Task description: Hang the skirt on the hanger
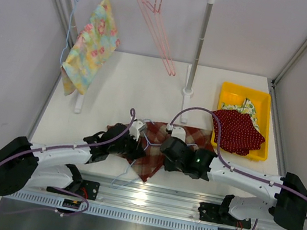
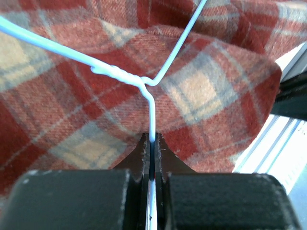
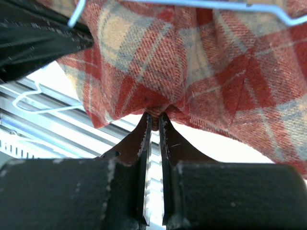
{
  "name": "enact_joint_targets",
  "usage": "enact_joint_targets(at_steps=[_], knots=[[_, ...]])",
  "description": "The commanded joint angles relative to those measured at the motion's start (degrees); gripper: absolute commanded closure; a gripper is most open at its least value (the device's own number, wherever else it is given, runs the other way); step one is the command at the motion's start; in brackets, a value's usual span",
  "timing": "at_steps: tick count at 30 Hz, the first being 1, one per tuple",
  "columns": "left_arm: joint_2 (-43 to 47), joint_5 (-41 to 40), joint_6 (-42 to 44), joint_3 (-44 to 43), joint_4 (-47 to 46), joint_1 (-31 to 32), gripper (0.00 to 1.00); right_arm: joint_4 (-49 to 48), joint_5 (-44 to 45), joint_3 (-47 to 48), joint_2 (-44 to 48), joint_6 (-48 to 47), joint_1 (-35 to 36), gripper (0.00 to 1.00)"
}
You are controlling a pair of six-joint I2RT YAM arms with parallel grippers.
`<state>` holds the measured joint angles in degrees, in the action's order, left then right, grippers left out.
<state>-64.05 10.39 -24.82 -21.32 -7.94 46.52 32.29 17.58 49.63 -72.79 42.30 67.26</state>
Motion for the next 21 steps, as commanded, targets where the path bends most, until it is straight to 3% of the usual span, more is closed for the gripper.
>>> enact_joint_targets(at_steps=[1,8,21], knots=[[-0.90,-2.48,1.88,-3.90,-0.58,-0.29,1.00,1.45,-0.27,1.88,1.95,0.85,0.41,0.94],[-1.51,-5.47,3.72,-7.68,1.26,-0.29,1.00,4.36,-0.62,-0.49,2.66,2.34,3.13,0.94],[-5.99,-7.58,8.29,-16.29,4.52,-0.55,1.00,1.20,-2.20,-8.75,3.19,8.15,9.99,0.91]])
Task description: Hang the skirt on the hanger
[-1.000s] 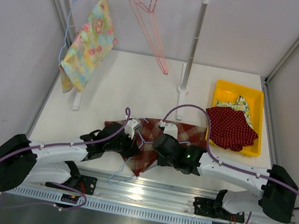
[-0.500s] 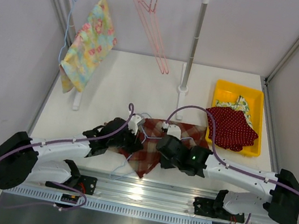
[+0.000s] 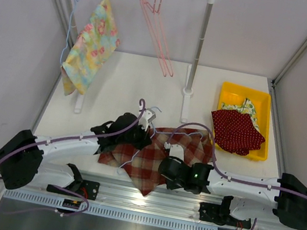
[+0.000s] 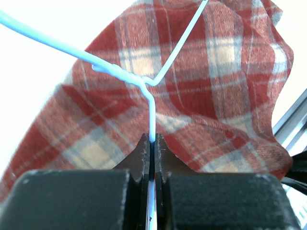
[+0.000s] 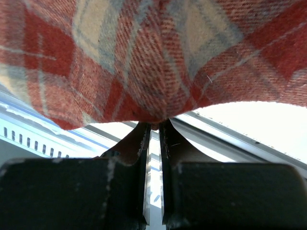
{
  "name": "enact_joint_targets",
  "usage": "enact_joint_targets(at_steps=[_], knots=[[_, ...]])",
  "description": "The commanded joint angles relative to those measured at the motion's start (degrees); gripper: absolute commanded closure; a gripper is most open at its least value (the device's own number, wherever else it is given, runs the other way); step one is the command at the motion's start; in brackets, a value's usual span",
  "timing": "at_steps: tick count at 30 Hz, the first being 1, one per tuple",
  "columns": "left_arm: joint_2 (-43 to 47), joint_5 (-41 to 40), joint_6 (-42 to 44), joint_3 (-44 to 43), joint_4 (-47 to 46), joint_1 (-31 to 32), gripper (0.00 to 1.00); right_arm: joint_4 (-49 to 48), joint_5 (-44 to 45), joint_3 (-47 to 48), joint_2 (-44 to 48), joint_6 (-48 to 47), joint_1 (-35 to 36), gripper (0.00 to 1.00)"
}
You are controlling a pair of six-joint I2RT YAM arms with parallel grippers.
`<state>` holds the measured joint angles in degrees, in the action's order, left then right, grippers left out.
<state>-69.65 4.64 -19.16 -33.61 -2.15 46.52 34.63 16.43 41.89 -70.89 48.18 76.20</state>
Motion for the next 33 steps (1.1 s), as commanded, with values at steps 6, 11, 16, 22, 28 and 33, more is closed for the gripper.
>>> enact_joint_targets(at_steps=[6,11,16,22,28,33], knots=[[0.48,-1.85,4.13,-8.22,3.99,-5.20,1.00,-2.99,-1.48,1.52,-2.84,-0.10,1.66,0.92],[-0.31,3.52,5.00,-13.76,8.64,-8.55,1.00,-4.75,-1.48,1.70,-4.86,-0.72,1.84,0.89],[-3.12,3.88,7.64,-19.65,12.87,-8.90,1.00,-8.70,-3.67,2.50,-6.54,-3.79,1.23,0.87],[-4.45,5.03,8.00,-20.45,13.58,-9.08,1.00,-9.50,-3.95,5.21,-7.86,-6.08,0.70,0.60],[-3.22,6.08,8.87,-21.94,14.71,-10.13,1.00,-10.64,-4.12,8.82,-3.38,-10.83,0.44,0.33],[-3.21,8.45,10.28,-23.70,16.04,-10.31,1.00,-7.64,-3.15,13.92,-1.44,-13.55,1.05,0.32]])
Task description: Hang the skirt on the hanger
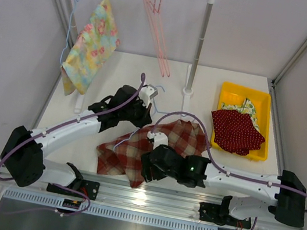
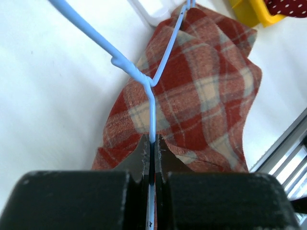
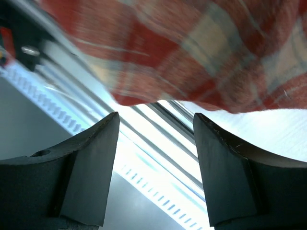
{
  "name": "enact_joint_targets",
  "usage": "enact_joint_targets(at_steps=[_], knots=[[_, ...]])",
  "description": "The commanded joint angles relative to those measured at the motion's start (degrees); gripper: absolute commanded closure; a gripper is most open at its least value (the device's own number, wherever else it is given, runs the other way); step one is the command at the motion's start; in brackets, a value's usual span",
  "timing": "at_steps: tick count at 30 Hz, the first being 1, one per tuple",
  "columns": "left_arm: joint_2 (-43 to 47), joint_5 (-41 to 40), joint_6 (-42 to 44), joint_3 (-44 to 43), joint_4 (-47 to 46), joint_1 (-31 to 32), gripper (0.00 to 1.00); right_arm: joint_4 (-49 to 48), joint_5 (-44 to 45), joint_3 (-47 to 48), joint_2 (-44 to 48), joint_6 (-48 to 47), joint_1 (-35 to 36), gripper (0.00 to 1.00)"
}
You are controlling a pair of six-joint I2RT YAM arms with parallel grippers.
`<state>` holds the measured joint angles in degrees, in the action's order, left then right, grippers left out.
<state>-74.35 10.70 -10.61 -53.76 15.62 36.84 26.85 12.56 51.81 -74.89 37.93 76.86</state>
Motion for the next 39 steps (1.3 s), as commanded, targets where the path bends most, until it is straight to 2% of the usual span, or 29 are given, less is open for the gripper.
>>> enact_joint_targets(at_steps=[1,6,10,17,21,22,24,27,31,39], knots=[[1.49,2.66,1.91,-3.55,-1.47,-0.72,1.00,-0.56,0.71,4.17,2.73,-3.65,0.66,0.31],[1.75,3.63,2.09,-3.37,-0.94,-0.63,1.00,-3.30,4.04,8.21,-4.72,-5.76,4.24,0.29],[1.31,3.63,2.44,-4.68,-0.24,-0.63,1.00,-1.02,11.24,16.80,-13.16,-8.04,8.48,0.22],[0.17,4.68,2.79,-7.24,1.17,-0.63,1.00,0.29,15.99,20.87,-23.62,-7.97,9.36,0.20],[0.43,4.68,2.88,-7.68,1.70,-0.72,1.00,1.27,22.93,22.54,-26.35,-7.35,9.45,0.32],[0.43,4.68,2.96,-7.94,1.87,-0.63,1.00,1.53,23.82,22.89,-26.79,-7.26,9.45,0.48],[0.34,4.42,3.23,-8.03,2.22,-0.72,1.00,2.06,24.79,24.38,-27.06,-7.69,9.54,0.71],[0.52,4.07,3.75,-8.56,2.49,-0.63,1.00,1.98,23.49,26.05,-27.06,-9.10,9.80,0.86],[0.08,3.63,4.63,-10.04,2.84,-0.63,1.00,0.31,15.33,28.69,-25.57,-11.65,10.24,0.89],[0.69,2.05,5.34,-12.69,2.67,-0.72,1.00,-2.68,8.89,28.26,-24.34,-12.09,9.71,0.88]])
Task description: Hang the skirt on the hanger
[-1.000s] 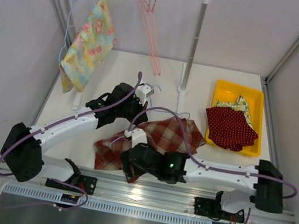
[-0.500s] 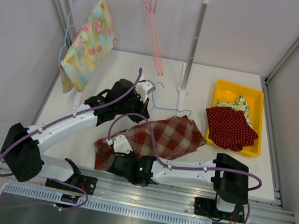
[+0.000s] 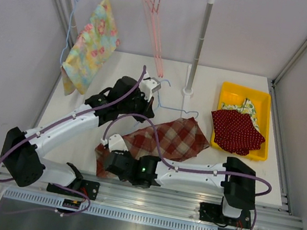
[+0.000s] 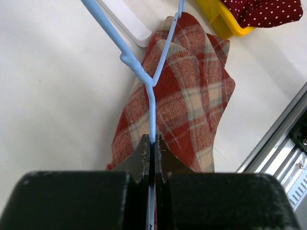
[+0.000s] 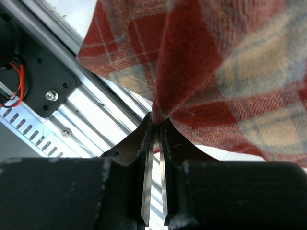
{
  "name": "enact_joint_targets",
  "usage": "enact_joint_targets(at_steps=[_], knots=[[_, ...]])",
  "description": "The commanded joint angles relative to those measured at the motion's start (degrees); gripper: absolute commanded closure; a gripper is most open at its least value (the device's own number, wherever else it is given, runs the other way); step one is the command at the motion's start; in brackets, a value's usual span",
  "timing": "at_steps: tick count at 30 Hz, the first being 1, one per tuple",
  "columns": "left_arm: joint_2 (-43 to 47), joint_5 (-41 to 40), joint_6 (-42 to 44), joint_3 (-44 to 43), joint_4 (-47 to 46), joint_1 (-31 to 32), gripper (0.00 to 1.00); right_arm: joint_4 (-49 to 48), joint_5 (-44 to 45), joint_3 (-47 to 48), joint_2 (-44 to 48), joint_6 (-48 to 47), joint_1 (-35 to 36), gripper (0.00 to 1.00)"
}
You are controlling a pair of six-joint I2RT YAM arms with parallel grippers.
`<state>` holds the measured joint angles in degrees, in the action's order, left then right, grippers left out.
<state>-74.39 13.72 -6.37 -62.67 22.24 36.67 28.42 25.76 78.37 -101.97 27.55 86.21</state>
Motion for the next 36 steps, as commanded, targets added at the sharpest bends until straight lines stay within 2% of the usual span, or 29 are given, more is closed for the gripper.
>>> enact_joint_targets(at_steps=[1,4,6,10,13,19,22,23,26,30,34,36], knots=[[0.91,-1.15,1.18,-3.51,-4.22,-0.45,1.00,-4.95,-4.75,1.35,3.01,-1.71,0.44,0.88],[1.09,-1.85,1.36,-3.68,-4.40,-0.54,1.00,-6.18,-7.73,0.65,5.72,-0.92,0.53,0.88],[1.00,-2.55,1.45,-3.77,-4.48,-0.72,1.00,-7.15,-9.23,0.21,8.18,-0.83,0.80,0.84],[2.31,-2.99,0.66,-3.33,-5.80,-0.63,1.00,-4.26,-8.62,-0.05,7.06,-0.92,-0.25,0.86],[3.89,-4.31,0.31,-2.80,-7.56,-0.63,1.00,-8.45,-13.35,-2.95,7.75,-1.18,0.27,0.87],[5.48,-2.29,0.74,-1.84,-9.14,-0.81,1.00,-11.02,-15.12,-5.93,6.70,-0.04,0.01,0.81],[7.41,0.34,1.01,-0.17,-10.37,-0.89,1.00,-12.25,-15.21,-7.70,7.75,0.22,-1.40,0.67],[7.85,0.87,1.18,0.96,-10.37,-0.81,1.00,-12.25,-15.04,-8.40,8.28,0.05,-1.84,0.54],[9.17,3.68,1.89,2.38,-10.64,-0.72,1.00,-11.29,-14.33,-9.02,11.44,-1.18,-3.24,0.35],[11.19,5.79,2.33,5.01,-11.43,-0.72,1.00,-9.09,-13.89,-10.42,20.81,-2.33,-6.75,0.29],[13.03,7.46,2.77,5.90,-11.43,-0.72,1.00,-7.69,-15.73,-14.90,32.14,-1.62,-16.23,0.29],[13.83,8.61,2.85,5.90,-11.34,-0.72,1.00,-7.42,-18.36,-17.97,36.30,-1.45,-25.27,0.30]])
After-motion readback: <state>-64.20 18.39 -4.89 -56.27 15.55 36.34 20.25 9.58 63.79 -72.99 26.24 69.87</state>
